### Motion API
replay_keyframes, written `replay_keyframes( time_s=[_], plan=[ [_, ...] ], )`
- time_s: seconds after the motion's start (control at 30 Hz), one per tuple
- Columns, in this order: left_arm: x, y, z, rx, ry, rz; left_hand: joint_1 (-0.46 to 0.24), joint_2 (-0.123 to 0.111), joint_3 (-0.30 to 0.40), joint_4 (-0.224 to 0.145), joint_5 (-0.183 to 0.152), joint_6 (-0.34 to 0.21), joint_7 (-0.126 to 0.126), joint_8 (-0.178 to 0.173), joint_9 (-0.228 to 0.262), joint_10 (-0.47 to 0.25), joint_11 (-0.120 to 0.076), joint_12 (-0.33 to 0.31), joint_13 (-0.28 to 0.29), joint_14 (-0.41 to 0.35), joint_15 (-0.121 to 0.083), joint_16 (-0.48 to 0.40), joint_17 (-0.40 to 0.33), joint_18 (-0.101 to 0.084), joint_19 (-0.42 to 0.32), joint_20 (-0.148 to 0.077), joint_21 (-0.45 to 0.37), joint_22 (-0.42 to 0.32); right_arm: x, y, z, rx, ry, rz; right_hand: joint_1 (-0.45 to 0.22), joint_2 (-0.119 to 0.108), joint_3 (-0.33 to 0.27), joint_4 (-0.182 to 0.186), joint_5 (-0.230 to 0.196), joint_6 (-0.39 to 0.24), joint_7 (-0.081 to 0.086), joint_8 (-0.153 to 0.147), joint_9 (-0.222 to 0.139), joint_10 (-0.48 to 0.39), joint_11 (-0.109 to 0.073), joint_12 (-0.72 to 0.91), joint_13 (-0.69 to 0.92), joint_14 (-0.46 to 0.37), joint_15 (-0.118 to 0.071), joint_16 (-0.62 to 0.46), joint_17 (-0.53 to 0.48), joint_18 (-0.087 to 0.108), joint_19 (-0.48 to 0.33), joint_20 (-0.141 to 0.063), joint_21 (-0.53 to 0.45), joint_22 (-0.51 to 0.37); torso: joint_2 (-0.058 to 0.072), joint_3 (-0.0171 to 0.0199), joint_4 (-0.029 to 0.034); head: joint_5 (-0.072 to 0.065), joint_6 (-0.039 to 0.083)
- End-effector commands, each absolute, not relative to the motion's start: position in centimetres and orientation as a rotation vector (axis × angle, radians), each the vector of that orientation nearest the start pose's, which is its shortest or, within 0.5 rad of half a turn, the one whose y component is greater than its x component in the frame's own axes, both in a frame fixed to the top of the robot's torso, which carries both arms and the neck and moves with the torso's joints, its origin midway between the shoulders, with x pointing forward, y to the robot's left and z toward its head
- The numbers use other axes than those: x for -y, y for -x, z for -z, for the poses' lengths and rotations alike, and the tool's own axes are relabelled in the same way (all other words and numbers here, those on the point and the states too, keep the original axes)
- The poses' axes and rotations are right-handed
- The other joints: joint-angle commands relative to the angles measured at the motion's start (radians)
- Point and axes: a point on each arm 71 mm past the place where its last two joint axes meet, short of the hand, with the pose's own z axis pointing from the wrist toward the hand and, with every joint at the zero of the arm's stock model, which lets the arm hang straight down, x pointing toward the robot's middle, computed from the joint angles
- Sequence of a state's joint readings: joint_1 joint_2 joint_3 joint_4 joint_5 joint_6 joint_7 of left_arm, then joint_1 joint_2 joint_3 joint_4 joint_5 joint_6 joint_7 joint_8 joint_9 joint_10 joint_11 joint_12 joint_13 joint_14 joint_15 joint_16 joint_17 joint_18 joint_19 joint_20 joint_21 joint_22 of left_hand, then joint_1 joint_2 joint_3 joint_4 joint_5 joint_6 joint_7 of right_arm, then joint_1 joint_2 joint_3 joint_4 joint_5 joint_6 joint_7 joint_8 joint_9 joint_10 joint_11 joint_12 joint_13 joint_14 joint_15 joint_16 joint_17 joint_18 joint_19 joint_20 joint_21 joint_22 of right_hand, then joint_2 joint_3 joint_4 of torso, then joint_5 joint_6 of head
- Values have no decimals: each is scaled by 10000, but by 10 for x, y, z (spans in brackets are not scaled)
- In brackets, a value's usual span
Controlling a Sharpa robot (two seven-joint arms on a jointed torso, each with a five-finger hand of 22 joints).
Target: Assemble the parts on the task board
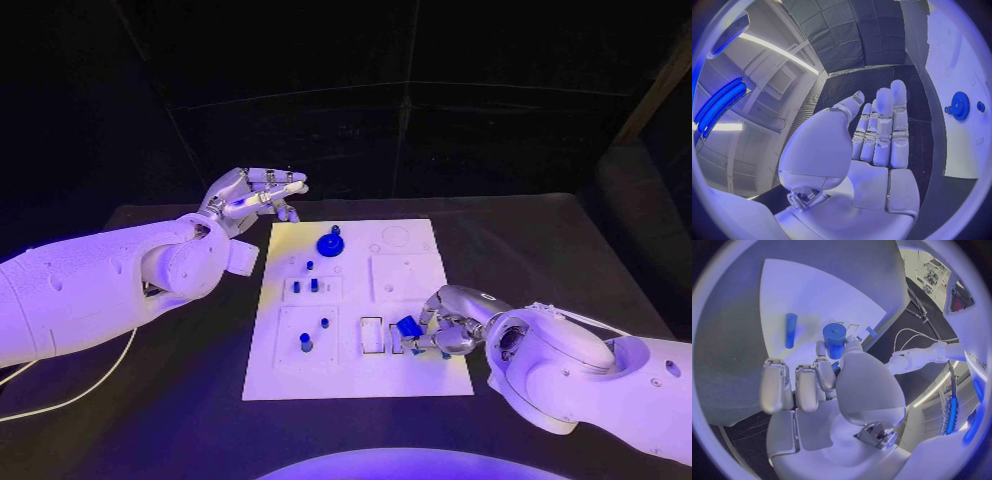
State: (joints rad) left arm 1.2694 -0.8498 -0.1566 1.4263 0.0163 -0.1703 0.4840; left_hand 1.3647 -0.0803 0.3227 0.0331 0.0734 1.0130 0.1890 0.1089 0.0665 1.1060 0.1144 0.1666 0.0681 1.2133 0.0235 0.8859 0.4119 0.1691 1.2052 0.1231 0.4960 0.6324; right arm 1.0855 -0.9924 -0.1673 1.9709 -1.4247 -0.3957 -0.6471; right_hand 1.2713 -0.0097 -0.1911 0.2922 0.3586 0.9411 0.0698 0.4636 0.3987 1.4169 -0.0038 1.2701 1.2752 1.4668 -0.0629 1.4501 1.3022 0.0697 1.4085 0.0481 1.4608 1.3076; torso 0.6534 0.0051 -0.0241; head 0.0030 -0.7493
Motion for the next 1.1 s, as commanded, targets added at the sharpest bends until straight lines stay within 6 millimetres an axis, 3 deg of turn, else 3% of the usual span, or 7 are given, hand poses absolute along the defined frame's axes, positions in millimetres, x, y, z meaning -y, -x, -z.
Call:
replay_keyframes(
  time_s=[0.03,0.23,0.6,0.73,1.0,1.1],
  plan=[
    [-236,-502,184,-14211,10334,16088,-53,11,-15,19,27,-28,-6,41,10,-52,9,37,-4,-55,34,53,-10,128,71,14,-39,-8,175,-355,237,-19636,-2360,-5592,-35,149,-61,-15,59,90,18,43,45,88,-6,25,6,547,-48,38,-13,-151,60,-7,41,249,21,-10,17,28,11],
    [-233,-502,184,-14250,10316,16147,-53,11,-15,19,27,-28,-6,41,10,-52,9,37,-4,-55,34,53,-10,128,71,14,-39,-8,165,-358,243,-20131,-2520,-5866,-128,237,-124,-12,41,145,-10,93,129,77,-26,-23,-18,547,-62,34,-10,-151,61,-19,43,253,18,-3,-13,76,15],
    [-231,-502,184,-14218,10292,16153,-53,11,-15,19,27,-28,-6,41,10,-52,9,37,-4,-55,34,53,-10,128,71,14,-39,-8,148,-365,249,-20379,-2277,-5890,-388,465,-392,-9,-381,395,-162,304,548,130,-154,-68,22,537,-169,-8,-55,-142,37,-114,20,219,36,-4,14,138,51],
    [-231,-502,184,-14216,10285,16165,-53,11,-15,19,27,-28,-6,41,10,-52,9,37,-4,-55,34,53,-10,128,71,14,-39,-8,144,-366,250,-20307,-2162,-5897,-405,486,-420,-12,-435,412,-175,319,591,130,-165,-85,16,539,-178,-6,-47,-142,38,-124,19,220,27,0,-15,174,66],
    [-230,-502,184,-14215,10278,16172,-44,13,-12,14,29,-32,-9,42,9,-57,6,41,-4,-56,32,57,-11,130,74,14,-44,-13,138,-368,251,-20315,-1927,-5825,-426,479,-501,-18,-541,445,-199,351,688,129,-186,-119,6,538,-197,-16,-57,-141,37,-143,16,218,24,4,-15,203,57],
    [-230,-502,184,-14218,10279,16173,-44,13,-12,14,29,-32,-9,42,9,-57,6,41,-4,-56,32,57,-11,130,74,14,-44,-13,136,-369,252,-20383,-1839,-5751,-557,494,-651,-12,-964,427,-208,357,818,119,-198,-181,-14,533,-210,-37,-82,-143,38,-163,12,220,19,3,-16,208,49]
  ],
)
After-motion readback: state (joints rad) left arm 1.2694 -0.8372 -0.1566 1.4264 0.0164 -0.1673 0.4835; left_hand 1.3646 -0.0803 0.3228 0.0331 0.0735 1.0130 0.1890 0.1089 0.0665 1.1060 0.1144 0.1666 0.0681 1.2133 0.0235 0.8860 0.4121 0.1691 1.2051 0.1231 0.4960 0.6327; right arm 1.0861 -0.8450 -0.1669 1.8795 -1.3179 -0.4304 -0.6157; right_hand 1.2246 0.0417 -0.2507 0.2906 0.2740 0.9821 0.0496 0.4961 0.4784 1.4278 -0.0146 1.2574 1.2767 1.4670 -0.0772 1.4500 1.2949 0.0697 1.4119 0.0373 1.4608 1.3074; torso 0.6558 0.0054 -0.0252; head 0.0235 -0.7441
